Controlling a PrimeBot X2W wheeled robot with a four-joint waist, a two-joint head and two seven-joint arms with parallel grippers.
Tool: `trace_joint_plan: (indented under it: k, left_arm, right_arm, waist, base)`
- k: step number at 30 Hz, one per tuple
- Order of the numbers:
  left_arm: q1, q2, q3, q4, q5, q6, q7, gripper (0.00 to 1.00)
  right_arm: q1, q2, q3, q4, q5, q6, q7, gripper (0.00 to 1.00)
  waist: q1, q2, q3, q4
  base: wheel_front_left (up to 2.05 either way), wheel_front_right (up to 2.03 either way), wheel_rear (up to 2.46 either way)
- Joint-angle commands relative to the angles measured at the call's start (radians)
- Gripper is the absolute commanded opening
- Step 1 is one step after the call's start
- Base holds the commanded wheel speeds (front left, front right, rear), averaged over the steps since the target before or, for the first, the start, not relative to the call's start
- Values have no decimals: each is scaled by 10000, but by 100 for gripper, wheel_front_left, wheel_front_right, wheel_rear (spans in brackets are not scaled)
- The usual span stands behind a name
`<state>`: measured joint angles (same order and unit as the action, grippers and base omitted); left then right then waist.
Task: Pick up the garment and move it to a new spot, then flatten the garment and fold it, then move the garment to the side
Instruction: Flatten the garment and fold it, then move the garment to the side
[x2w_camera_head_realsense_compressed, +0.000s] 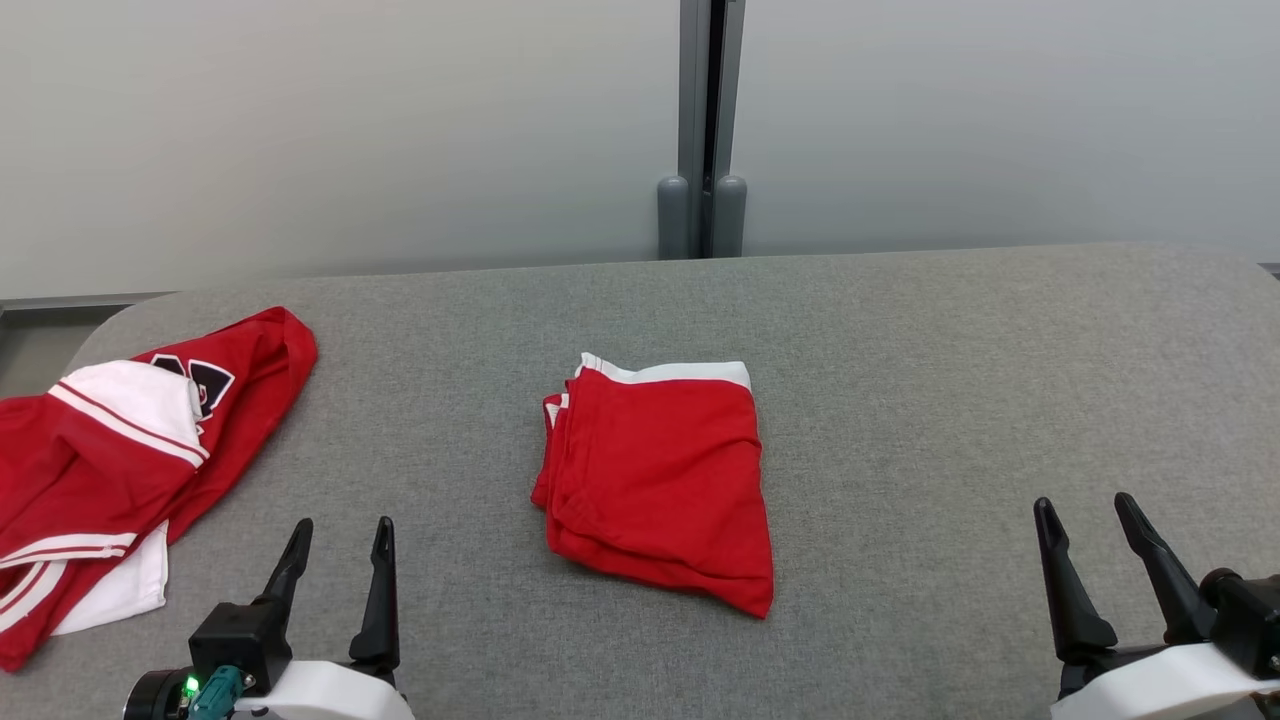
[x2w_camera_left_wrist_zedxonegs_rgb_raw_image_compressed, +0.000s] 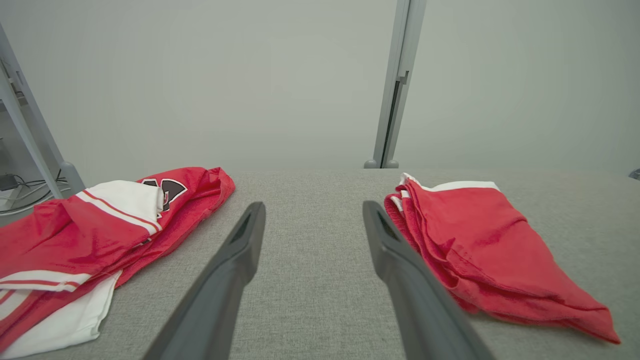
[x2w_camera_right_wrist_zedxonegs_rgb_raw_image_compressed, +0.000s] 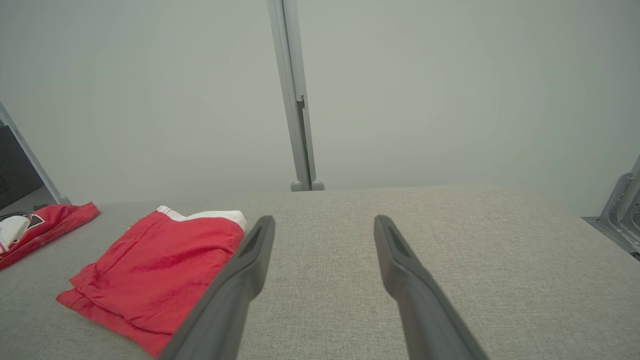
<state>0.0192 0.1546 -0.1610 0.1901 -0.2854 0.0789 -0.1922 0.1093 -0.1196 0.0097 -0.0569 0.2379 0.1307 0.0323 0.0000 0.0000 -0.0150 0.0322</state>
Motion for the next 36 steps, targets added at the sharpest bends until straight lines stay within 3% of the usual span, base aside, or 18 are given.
trace_joint_plan:
  k: [1, 22, 29, 36]
  left_arm:
    - [95, 46, 6, -80, -63, 38, -5, 100]
    - [-250, 104, -120, -46, -147, 142, -95, 100]
    - [-990, -107, -314, -173, -78, 76, -245, 100]
    - [-1948, -509, -605, -8, -159, -81, -522, 100]
  right_arm:
    - [97, -13, -58, -84, -52, 0, 53, 100]
    - [5, -13, -15, 18, -106, 0, 205, 100]
    - [-555, -101, 282, 663, 57, 0, 212, 100]
    - [-1794, -194, 871, 2550, 199, 0, 17, 100]
  waist:
    - [0, 0, 28, 14]
    - [0, 0, 174, 156]
    - [0, 0, 876, 1067]
    - [0, 0, 1694, 2335]
  base:
    - [0, 0, 0]
    - [0, 0, 0]
    - [0, 0, 0]
    - [0, 0, 0]
